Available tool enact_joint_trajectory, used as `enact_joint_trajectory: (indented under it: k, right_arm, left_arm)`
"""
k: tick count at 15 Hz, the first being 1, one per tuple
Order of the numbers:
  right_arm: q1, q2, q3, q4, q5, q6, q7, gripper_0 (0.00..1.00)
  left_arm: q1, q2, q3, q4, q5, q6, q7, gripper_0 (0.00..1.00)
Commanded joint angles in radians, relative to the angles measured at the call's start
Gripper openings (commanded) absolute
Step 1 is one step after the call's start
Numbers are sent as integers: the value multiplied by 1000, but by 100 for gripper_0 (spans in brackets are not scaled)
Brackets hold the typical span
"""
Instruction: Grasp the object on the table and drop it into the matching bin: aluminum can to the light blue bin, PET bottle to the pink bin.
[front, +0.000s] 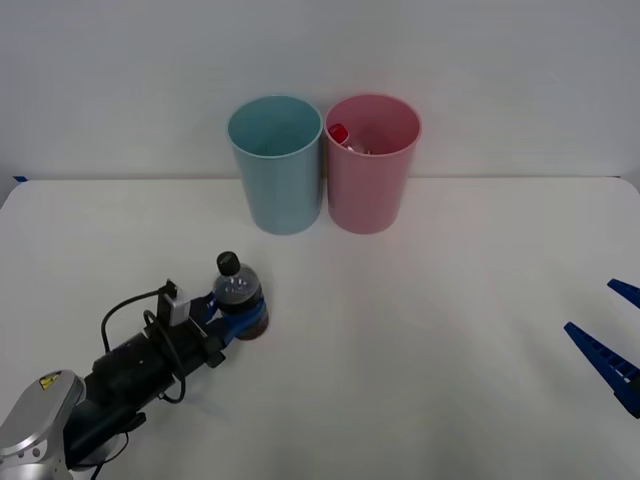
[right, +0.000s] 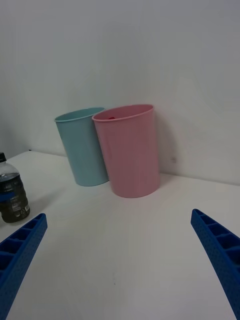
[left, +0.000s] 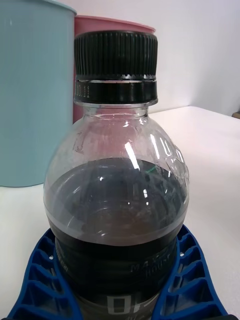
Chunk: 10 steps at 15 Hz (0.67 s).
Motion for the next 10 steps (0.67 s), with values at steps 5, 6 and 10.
enact_joint_trajectory:
  k: [5,6,10]
  right_arm:
    - [0,0,0,0,0,0,0,100]
    - [0,0,0,0,0,0,0,100]
    - [0,0,0,0,0,0,0,100]
  left_arm:
    - [-2,66,0,-57,102,-14,80,0]
    - [-2,86,0,-78,105,-14,113,0]
    - [-4,117,25,-178,134,-5,276,0]
